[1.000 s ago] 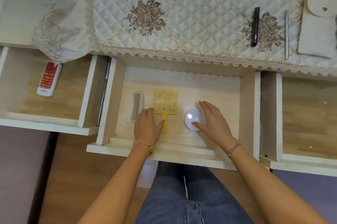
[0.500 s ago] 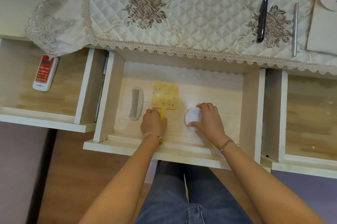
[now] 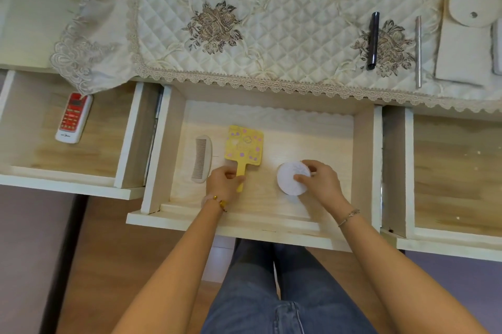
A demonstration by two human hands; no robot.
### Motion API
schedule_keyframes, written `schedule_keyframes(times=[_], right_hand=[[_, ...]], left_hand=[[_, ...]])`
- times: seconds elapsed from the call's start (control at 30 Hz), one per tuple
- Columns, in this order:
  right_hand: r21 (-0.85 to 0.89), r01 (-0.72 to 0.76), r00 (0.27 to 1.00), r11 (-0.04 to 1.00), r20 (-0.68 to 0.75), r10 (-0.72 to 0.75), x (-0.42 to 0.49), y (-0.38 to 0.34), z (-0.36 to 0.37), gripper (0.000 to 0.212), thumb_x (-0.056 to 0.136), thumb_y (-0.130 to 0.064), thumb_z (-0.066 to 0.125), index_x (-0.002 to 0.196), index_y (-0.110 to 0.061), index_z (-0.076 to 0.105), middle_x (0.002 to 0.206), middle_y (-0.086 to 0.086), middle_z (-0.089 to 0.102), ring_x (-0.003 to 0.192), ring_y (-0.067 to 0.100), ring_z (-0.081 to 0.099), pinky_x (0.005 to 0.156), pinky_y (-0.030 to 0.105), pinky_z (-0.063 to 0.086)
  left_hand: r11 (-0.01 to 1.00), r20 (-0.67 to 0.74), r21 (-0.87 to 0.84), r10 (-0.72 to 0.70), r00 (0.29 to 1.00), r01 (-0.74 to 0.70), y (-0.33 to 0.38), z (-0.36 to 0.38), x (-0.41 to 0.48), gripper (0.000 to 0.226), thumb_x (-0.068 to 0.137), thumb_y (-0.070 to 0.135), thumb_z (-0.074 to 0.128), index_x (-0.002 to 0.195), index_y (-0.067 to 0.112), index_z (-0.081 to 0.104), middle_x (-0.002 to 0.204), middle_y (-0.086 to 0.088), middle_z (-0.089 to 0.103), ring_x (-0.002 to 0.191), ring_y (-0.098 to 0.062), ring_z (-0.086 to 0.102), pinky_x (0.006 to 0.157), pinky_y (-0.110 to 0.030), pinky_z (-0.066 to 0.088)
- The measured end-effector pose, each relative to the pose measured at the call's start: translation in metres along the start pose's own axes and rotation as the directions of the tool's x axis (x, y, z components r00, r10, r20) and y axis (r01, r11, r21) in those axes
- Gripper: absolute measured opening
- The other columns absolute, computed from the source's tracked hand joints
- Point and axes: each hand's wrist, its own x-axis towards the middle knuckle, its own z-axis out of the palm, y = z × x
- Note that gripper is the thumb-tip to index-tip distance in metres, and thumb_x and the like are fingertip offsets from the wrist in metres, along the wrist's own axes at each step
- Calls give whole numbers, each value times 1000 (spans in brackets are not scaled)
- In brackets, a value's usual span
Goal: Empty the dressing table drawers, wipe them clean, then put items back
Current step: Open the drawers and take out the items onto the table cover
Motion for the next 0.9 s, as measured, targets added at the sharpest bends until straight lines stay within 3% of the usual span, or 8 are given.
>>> schedule_keyframes(times=[0.1,0.23,0.43,0.57,0.77,0.9], right_hand=[[277,-54,998,959,29,48,-9,-10,-15,31,83,-9,65,114,-5,62,103,7,63,97,25,60,86,45,53],[497,-66,997,865,65,39,-18,-24,-33,31,87,-9,62,118,-9,59,105,4,62,94,19,60,74,28,55],[619,-7,1000,785,26,-12,-16,-44,-56,31,88,-6,61,118,-5,56,96,-1,61,93,17,60,65,20,56],[681,54,999,730,-32,-44,-5,-67,-76,34,88,-6,60,122,-4,55,111,6,60,104,23,59,68,23,58],[719,160,978,676,-208,-10,35,-116,-109,42,86,-8,61,127,-4,53,119,12,59,99,21,62,67,23,57],[734,173,965,656,-261,39,67,-147,-120,39,87,-6,59,125,-1,54,121,13,58,100,21,60,60,19,56]], left_hand=[[979,28,-201,-25,999,30,3,-9,-10,26,79,7,72,104,0,66,74,0,56,77,-18,57,77,-39,56],[932,46,-362,56,997,-36,12,-22,-37,11,81,0,67,91,5,66,70,0,51,69,-13,55,61,-23,55],[857,16,-509,105,994,-83,38,-37,-66,12,83,4,66,94,8,68,72,3,54,69,-7,57,65,-24,54],[810,-14,-575,130,991,-114,76,-43,-56,12,83,3,65,89,14,65,80,-3,55,74,-12,57,67,-26,54],[784,-50,-589,208,977,-197,146,-49,-13,13,86,5,64,99,7,64,77,-2,57,72,-9,57,58,-15,53],[803,-27,-560,227,973,-203,189,-47,21,19,84,3,65,103,0,64,76,-4,60,69,-11,58,54,-15,53]])
